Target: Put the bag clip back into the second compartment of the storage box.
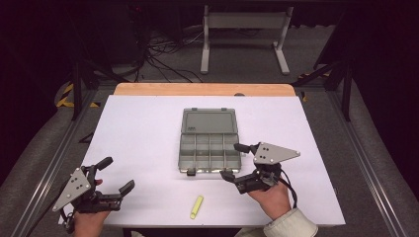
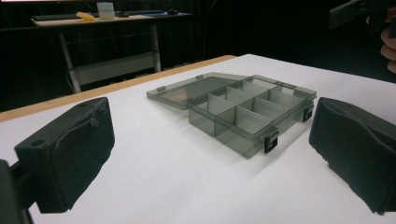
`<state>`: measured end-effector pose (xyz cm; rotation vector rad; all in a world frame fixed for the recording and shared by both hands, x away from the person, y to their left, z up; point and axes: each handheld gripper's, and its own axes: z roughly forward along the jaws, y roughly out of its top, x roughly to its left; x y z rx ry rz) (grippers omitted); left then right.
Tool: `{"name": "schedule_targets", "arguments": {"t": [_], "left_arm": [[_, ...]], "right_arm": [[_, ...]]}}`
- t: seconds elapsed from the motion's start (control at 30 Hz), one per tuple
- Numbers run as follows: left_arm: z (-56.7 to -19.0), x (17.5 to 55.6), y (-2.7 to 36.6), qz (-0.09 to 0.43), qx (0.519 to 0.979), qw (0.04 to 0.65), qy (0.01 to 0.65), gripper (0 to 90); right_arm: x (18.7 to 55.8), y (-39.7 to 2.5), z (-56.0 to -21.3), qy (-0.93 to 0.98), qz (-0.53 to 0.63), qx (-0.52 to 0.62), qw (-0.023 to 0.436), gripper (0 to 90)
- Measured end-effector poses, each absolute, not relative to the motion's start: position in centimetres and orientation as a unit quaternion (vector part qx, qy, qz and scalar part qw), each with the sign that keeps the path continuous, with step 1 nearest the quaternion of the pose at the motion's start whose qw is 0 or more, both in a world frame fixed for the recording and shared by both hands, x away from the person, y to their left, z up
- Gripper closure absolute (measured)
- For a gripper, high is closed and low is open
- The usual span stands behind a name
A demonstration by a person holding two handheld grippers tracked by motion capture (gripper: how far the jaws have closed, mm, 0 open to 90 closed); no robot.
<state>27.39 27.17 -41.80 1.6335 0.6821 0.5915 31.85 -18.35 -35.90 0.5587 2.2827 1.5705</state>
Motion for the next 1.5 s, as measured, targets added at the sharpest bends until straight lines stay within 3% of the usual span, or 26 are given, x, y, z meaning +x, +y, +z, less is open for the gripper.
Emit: {"name": "schedule_targets", "arguments": {"t": [0.03, 0.07, 0.1, 0.13, 0.17, 0.3, 0.4, 0.97, 1.5], "left_arm": [[-41.8, 27.4, 27.2, 0.255, 0.703, 0.595, 0.294, 0.6], [-41.8, 27.4, 27.2, 0.255, 0.703, 0.595, 0.294, 0.6], [-41.8, 27.4, 27.2, 0.256, 0.704, 0.594, 0.293, 0.6], [-41.8, 27.4, 27.2, 0.256, 0.704, 0.594, 0.293, 0.6], [-41.8, 27.4, 27.2, 0.256, 0.704, 0.594, 0.293, 0.6], [-41.8, 27.4, 27.3, 0.253, 0.701, 0.597, 0.296, 0.6], [-41.8, 27.4, 27.3, 0.254, 0.702, 0.597, 0.295, 0.6], [-41.8, 27.4, 27.2, 0.253, 0.704, 0.594, 0.296, 0.8], [-41.8, 27.4, 27.1, 0.252, 0.707, 0.591, 0.295, 0.9]], "right_arm": [[31.8, -18.2, -35.7, 0.806, 0.541, 0.189, 0.149, 29.0], [31.8, -18.2, -35.7, 0.806, 0.541, 0.189, 0.149, 29.0], [31.8, -18.0, -35.6, 0.815, 0.53, 0.183, 0.144, 38.0], [31.9, -17.6, -35.4, 0.83, 0.514, 0.172, 0.132, 52.7], [31.9, -17.6, -35.4, 0.83, 0.514, 0.172, 0.132, 52.7], [31.9, -17.1, -35.1, 0.848, 0.494, 0.155, 0.112, 78.1], [31.8, -16.6, -35.0, 0.866, 0.467, 0.143, 0.105, 89.5], [31.2, -13.5, -35.8, 0.936, 0.329, 0.101, 0.072, 90.0], [30.6, -11.1, -39.2, 0.966, 0.246, 0.073, 0.023, 90.0]]}}
